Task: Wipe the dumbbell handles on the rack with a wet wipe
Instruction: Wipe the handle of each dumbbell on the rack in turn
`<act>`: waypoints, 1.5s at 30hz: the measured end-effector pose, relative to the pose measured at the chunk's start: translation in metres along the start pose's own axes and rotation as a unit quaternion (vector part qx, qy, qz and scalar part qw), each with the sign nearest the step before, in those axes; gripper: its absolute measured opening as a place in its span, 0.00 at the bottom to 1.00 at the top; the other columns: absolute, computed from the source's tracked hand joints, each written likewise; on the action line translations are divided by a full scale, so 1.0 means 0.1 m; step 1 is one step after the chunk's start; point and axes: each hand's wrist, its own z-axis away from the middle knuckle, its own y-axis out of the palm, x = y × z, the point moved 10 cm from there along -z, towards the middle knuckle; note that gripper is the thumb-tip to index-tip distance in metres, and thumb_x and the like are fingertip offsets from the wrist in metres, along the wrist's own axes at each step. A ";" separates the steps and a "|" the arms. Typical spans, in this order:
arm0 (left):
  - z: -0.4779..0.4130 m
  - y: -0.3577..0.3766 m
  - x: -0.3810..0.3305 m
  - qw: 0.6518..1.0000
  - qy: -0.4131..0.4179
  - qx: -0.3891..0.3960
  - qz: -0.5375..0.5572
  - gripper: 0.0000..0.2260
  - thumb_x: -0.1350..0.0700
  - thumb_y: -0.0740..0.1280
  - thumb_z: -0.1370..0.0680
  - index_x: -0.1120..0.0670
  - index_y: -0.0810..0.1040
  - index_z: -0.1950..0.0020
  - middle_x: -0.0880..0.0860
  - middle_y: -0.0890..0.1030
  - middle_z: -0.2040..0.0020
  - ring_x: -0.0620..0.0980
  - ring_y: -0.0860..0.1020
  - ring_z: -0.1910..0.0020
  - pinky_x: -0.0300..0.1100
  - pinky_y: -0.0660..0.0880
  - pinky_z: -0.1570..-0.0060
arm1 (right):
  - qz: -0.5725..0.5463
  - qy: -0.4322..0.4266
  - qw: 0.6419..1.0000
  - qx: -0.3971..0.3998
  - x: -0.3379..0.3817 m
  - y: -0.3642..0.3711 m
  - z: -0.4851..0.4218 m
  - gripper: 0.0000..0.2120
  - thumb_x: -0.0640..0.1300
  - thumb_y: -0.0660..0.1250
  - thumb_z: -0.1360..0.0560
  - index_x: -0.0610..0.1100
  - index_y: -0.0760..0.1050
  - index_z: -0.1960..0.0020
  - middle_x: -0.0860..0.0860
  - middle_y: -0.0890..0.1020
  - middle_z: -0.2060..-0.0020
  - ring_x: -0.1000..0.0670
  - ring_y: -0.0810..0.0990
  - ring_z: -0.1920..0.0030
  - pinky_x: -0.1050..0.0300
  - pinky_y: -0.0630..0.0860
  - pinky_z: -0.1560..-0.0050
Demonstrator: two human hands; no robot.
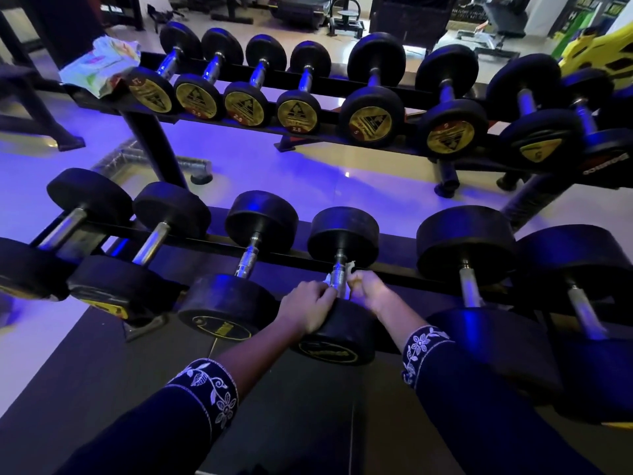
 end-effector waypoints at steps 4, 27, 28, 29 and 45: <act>0.01 -0.01 -0.03 1.000 0.001 0.001 -0.002 0.18 0.46 0.55 0.21 0.50 0.68 0.69 0.52 0.76 0.61 0.57 0.76 0.54 0.46 0.66 0.60 | -0.088 -0.019 0.995 -0.034 0.28 0.08 -0.07 0.07 0.43 0.58 0.37 0.39 0.69 0.64 0.42 0.73 0.67 0.42 0.74 0.66 0.49 0.73 0.53; 0.01 -0.01 -0.01 1.000 -0.005 -0.012 0.005 0.18 0.41 0.53 0.24 0.51 0.74 0.63 0.56 0.81 0.54 0.59 0.78 0.50 0.47 0.69 0.58 | 0.161 -0.137 0.977 -0.038 0.24 0.06 0.16 0.11 0.30 0.61 0.31 0.36 0.82 0.62 0.45 0.78 0.73 0.49 0.75 0.71 0.59 0.69 0.66; 0.01 -0.01 -0.01 1.000 -0.008 -0.015 0.005 0.18 0.43 0.54 0.22 0.52 0.74 0.62 0.56 0.81 0.54 0.59 0.78 0.50 0.47 0.68 0.59 | 0.219 -0.171 0.959 -0.062 0.32 0.06 0.22 0.08 0.31 0.67 0.32 0.38 0.83 0.57 0.46 0.79 0.69 0.50 0.76 0.68 0.63 0.71 0.68; 0.02 -0.01 -0.01 1.000 -0.013 -0.018 0.004 0.19 0.43 0.55 0.20 0.53 0.75 0.62 0.57 0.81 0.54 0.58 0.77 0.50 0.47 0.68 0.58 | 0.286 -0.197 0.934 -0.089 0.41 0.08 0.26 0.08 0.33 0.73 0.34 0.40 0.84 0.56 0.49 0.80 0.68 0.53 0.76 0.68 0.68 0.72 0.69; 0.01 -0.02 0.05 0.999 -0.034 -0.022 0.008 0.16 0.45 0.57 0.22 0.52 0.73 0.64 0.57 0.80 0.55 0.59 0.77 0.51 0.47 0.69 0.58 | 0.573 -0.378 0.727 -0.002 0.59 0.38 0.45 0.09 0.31 0.68 0.34 0.43 0.81 0.63 0.55 0.71 0.64 0.54 0.72 0.66 0.60 0.69 0.64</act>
